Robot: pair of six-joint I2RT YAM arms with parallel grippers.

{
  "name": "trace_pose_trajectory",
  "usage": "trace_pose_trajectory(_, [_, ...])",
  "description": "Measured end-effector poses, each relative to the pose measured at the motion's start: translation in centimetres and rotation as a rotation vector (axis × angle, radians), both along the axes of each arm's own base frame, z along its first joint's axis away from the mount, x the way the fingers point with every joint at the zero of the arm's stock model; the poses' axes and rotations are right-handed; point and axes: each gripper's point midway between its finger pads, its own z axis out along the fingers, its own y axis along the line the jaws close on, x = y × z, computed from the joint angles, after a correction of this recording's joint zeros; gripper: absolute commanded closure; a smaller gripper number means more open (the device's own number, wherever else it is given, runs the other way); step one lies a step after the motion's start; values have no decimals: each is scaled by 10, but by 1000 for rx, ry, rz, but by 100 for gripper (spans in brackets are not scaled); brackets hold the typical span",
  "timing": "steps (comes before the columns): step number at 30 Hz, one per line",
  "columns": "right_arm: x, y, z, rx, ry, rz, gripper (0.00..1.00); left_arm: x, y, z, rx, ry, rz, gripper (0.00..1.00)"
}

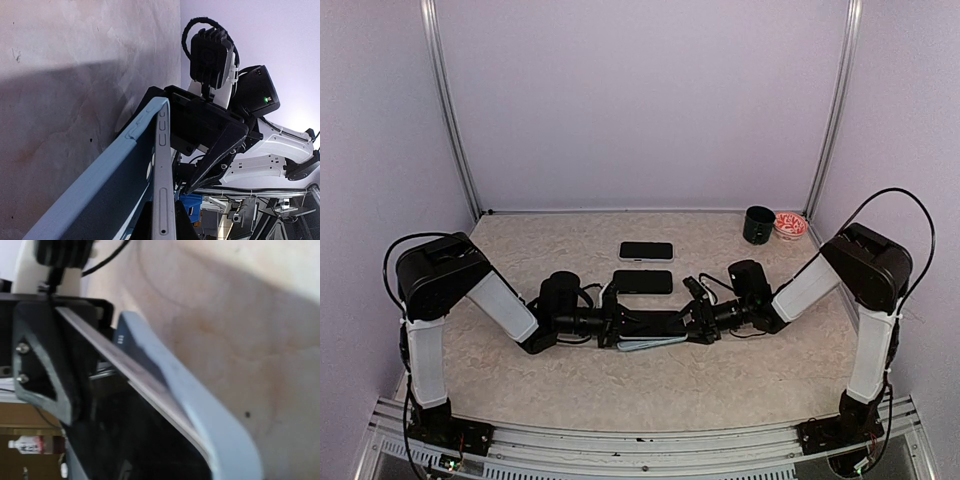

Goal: Put the phone into the phone case
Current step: Install the phone on the phone case.

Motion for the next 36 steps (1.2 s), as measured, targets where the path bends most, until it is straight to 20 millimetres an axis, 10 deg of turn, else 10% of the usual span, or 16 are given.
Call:
trace_pose_trajectory(25, [-8,5,10,134,99,12,70,-7,-4,3,-20,-10,-35,100])
trace_pose_trajectory(36, [-9,3,10,138,129,9,74,-8,-4,3,-17,-41,-45,92])
